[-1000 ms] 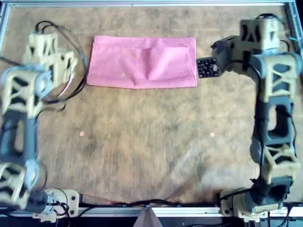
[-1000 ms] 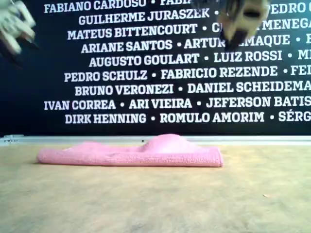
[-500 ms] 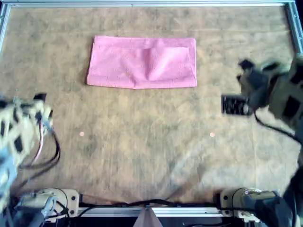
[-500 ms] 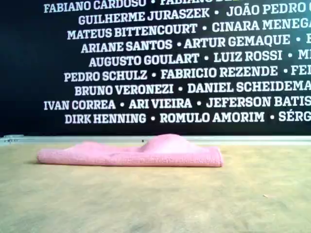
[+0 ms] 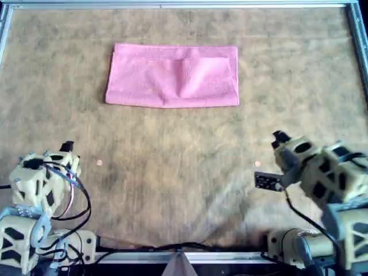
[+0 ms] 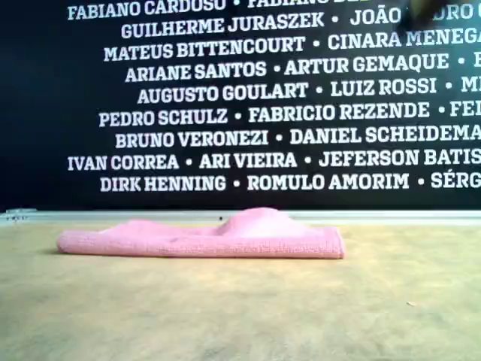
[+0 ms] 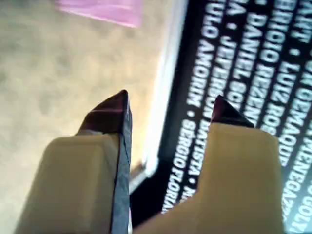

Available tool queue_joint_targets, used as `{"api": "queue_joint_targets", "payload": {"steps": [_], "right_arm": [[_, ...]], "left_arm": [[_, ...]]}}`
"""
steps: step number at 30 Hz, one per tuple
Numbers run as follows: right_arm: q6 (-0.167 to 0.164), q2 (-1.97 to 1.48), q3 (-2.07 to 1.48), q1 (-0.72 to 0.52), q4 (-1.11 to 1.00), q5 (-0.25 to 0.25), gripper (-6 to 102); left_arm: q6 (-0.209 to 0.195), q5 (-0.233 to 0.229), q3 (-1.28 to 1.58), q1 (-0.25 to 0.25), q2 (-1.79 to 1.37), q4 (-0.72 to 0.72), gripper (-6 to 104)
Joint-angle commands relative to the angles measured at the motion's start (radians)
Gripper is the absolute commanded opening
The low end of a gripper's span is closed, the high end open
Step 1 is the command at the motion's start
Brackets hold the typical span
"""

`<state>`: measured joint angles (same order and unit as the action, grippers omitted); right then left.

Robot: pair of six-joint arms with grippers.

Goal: Fold a cloth

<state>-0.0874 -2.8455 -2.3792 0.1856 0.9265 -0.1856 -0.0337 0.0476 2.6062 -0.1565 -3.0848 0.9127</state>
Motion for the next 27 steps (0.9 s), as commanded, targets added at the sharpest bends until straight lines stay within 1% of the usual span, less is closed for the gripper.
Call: {"api": "queue_joint_targets", "payload": {"steps": [1,4,7,8,9,10,14,15,16,17,22,25,27], "right_arm": [[-0.003,-0.117,-0.183,-0.005,-0.272,0.006,67],[-0.002,-0.183,-0.362,-0.005,-0.43,0.006,67],[0.002,-0.252,-0.485,-0.005,-0.526,0.005,66],[0.008,-0.273,-0.514,-0.003,-0.535,0.005,66],[0.009,-0.279,-0.538,-0.003,-0.541,-0.008,66],[0.0,-0.282,-0.56,0.005,-0.543,-0.009,67],[0.0,-0.282,-0.649,0.014,-0.548,-0.011,67],[0.011,-0.282,-0.653,0.014,-0.541,-0.011,67],[0.012,-0.282,-0.655,0.014,-0.538,-0.011,67],[0.002,-0.282,-0.655,0.012,-0.538,-0.011,67],[-0.002,-0.282,-0.634,0.015,-0.566,-0.005,67],[0.012,-0.279,-0.578,0.002,-0.569,0.006,67],[0.012,-0.276,-0.529,-0.002,-0.565,0.006,67]], "left_arm": [[0.006,-0.008,0.052,0.017,-0.018,-0.133,89],[0.006,-0.008,0.14,0.009,-0.018,-0.229,88],[0.006,-0.008,0.221,0.008,-0.017,-0.282,88],[0.006,-0.008,0.242,0.008,-0.017,-0.293,88],[0.006,-0.006,0.261,0.008,-0.017,-0.296,88],[0.006,0.002,0.276,0.008,-0.017,-0.296,88],[0.006,0.005,0.344,0.005,-0.017,-0.296,88],[0.006,0.005,0.359,0.005,-0.017,-0.296,89],[0.006,0.005,0.371,0.005,-0.017,-0.296,89],[0.006,0.005,0.377,0.005,-0.017,-0.295,89],[0.008,0.005,0.357,-0.003,-0.017,-0.291,89],[0.008,0.005,0.325,-0.018,-0.015,-0.295,89],[0.008,0.002,0.278,-0.031,0.0,-0.295,88]]}}
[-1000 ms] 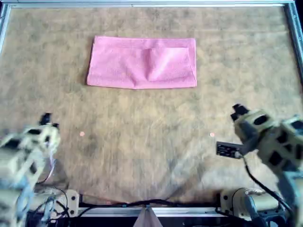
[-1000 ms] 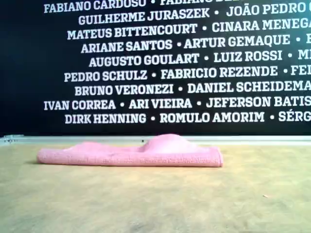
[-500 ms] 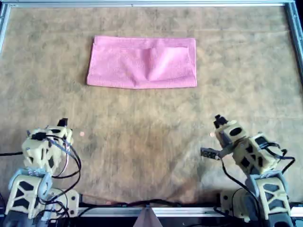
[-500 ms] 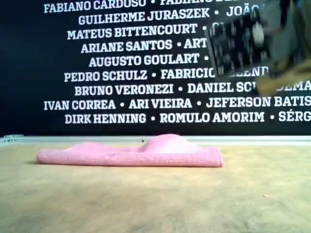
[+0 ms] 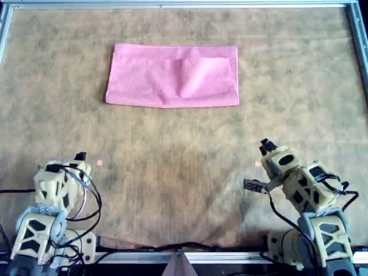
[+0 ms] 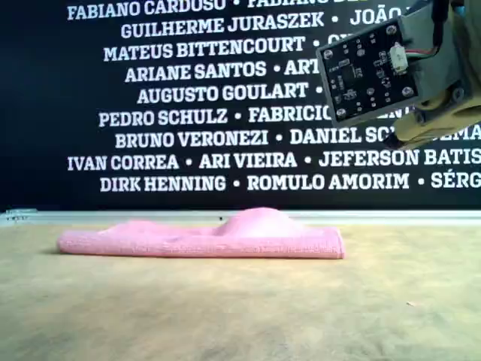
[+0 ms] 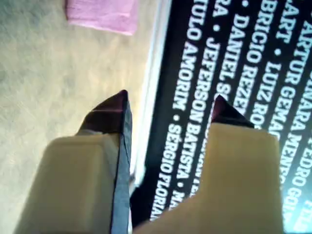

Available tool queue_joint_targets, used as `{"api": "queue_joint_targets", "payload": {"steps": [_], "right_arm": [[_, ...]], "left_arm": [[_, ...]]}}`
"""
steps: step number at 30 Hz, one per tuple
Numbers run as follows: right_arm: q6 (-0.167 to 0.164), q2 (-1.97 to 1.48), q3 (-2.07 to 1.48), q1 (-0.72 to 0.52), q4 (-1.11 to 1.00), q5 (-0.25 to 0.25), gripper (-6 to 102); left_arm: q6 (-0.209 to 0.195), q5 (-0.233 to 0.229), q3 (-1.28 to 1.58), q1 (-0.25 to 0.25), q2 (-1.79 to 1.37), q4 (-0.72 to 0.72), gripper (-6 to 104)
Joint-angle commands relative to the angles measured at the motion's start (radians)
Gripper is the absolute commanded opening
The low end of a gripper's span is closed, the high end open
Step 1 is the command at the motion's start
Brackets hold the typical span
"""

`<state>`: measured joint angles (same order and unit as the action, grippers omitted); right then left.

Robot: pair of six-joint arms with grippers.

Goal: Fold a cloth

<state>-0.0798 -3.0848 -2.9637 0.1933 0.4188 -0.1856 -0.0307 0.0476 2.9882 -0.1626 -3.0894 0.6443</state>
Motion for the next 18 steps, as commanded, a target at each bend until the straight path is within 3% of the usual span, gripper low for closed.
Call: {"api": "queue_joint_targets", "payload": {"steps": [1,5,11,15,18], "right_arm": [[0.005,-0.028,0.08,-0.008,-0.054,0.006,68],[0.006,0.15,0.207,-0.005,-0.063,0.006,68],[0.023,0.703,0.543,-0.009,-0.066,0.003,68],[0.129,0.988,0.741,0.005,-0.064,-0.011,77],[0.189,1.141,0.857,0.017,-0.063,-0.011,85]], "left_arm": [[0.003,-0.006,-0.132,-0.028,0.023,-0.026,88],[-0.011,-0.014,-0.298,-0.028,0.218,-0.026,89],[-0.002,0.002,-0.611,-0.028,0.733,-0.031,91],[0.003,0.002,-0.802,-0.028,1.012,-0.034,101],[0.003,0.0,-0.928,-0.028,1.16,-0.034,101]]}}
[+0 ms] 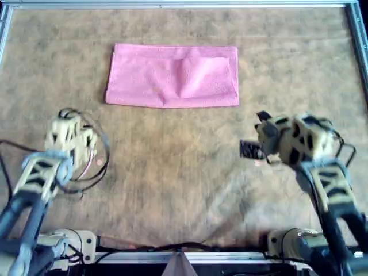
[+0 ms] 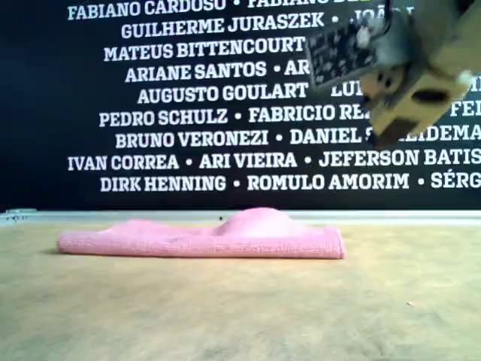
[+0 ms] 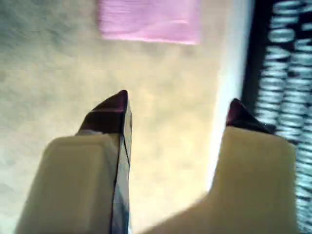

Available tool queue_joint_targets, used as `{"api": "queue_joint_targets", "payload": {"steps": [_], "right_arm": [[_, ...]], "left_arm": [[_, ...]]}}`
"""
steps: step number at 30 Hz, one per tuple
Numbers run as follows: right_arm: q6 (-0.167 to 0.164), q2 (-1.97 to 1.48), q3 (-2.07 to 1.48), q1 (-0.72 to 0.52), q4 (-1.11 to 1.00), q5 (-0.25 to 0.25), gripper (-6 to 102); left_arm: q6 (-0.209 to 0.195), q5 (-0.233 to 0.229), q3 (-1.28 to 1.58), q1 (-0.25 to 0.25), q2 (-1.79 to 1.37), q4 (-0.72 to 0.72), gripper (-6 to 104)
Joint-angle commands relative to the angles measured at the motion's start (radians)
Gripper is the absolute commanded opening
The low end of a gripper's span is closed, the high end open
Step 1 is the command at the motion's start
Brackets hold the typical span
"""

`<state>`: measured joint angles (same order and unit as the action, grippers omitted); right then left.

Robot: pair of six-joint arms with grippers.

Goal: Fold a cloth

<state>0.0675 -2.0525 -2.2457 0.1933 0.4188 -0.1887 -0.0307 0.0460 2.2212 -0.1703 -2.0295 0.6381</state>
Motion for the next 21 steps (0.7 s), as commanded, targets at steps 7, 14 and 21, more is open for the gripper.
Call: {"api": "queue_joint_targets", "payload": {"steps": [7,14,21], "right_arm": [[0.043,0.368,0.304,0.041,-0.044,0.008,88],[0.048,0.607,0.5,0.074,-0.044,0.009,88],[0.049,0.853,0.704,0.072,-0.043,0.009,88]], "left_arm": [[0.005,-0.012,-0.426,-0.02,0.403,-0.112,100],[0.005,-0.012,-0.63,-0.02,0.655,-0.164,100],[0.005,0.0,-0.782,-0.02,0.798,-0.164,100]]}}
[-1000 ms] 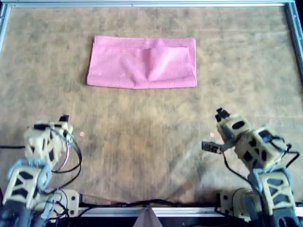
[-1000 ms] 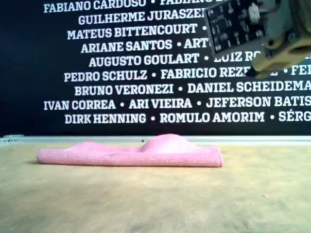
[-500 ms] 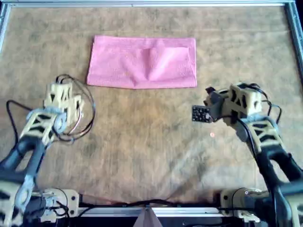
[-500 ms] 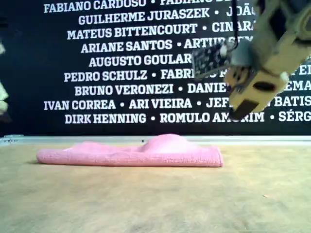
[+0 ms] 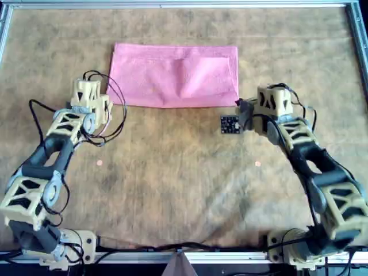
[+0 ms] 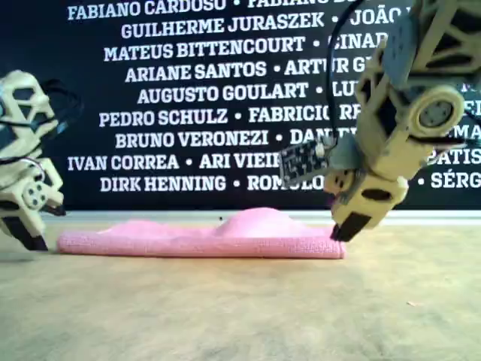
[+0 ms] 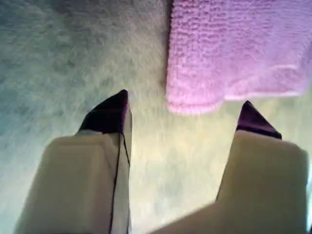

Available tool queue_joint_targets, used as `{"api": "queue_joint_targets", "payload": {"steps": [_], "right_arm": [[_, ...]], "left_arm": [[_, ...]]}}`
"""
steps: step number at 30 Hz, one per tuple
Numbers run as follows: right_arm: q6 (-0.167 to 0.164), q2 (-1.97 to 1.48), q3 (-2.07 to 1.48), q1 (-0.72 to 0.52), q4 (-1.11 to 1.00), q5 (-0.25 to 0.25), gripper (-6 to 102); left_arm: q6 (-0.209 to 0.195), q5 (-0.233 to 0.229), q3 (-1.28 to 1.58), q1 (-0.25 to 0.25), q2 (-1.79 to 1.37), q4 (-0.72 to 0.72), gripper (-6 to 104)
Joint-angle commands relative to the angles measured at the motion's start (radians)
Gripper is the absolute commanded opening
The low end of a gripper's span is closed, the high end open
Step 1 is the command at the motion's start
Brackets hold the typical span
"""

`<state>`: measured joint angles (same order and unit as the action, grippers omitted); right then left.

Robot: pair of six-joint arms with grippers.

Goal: Fold a cloth

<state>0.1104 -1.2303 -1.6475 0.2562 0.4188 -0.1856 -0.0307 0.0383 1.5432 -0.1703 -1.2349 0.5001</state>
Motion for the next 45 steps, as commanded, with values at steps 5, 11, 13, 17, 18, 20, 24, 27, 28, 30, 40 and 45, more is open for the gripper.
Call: {"api": "queue_joint_targets", "payload": {"steps": [5,11,13,17,18,20,24,27,28,30,40,45], "right_arm": [[0.006,0.13,0.212,0.009,-0.043,0.005,88],[0.006,0.209,0.293,0.009,-0.043,0.005,88],[0.006,0.216,0.321,0.009,-0.043,0.005,88],[0.006,0.273,0.393,0.009,-0.043,0.005,88],[0.006,0.288,0.417,0.011,-0.041,0.005,88],[0.006,0.314,0.466,0.011,-0.041,0.005,88],[0.006,0.362,0.529,0.011,-0.04,0.005,82],[0.006,0.364,0.532,0.011,-0.04,0.005,75],[0.006,0.364,0.532,0.011,-0.04,0.005,71],[0.006,0.364,0.532,0.011,-0.04,0.005,65],[0.006,0.365,0.532,0.011,-0.061,-0.009,26],[0.008,0.362,0.532,0.011,-0.061,-0.011,6]], "left_arm": [[0.005,0.011,-0.192,-0.02,0.097,-0.026,100],[0.005,0.011,-0.29,-0.02,0.201,-0.026,100],[0.005,0.011,-0.324,-0.02,0.23,-0.026,100],[0.005,0.011,-0.382,-0.02,0.278,-0.026,100],[0.005,0.011,-0.393,-0.02,0.285,-0.026,100],[0.005,0.011,-0.41,-0.02,0.299,-0.026,100],[0.005,0.011,-0.423,-0.02,0.311,-0.026,99],[0.005,0.011,-0.423,-0.02,0.313,-0.025,99],[0.005,0.011,-0.423,-0.02,0.313,-0.025,99],[0.005,0.011,-0.423,-0.021,0.313,-0.025,99],[0.005,0.012,-0.419,-0.021,0.311,-0.023,70],[0.003,0.014,-0.422,-0.021,0.295,-0.025,32]]}}
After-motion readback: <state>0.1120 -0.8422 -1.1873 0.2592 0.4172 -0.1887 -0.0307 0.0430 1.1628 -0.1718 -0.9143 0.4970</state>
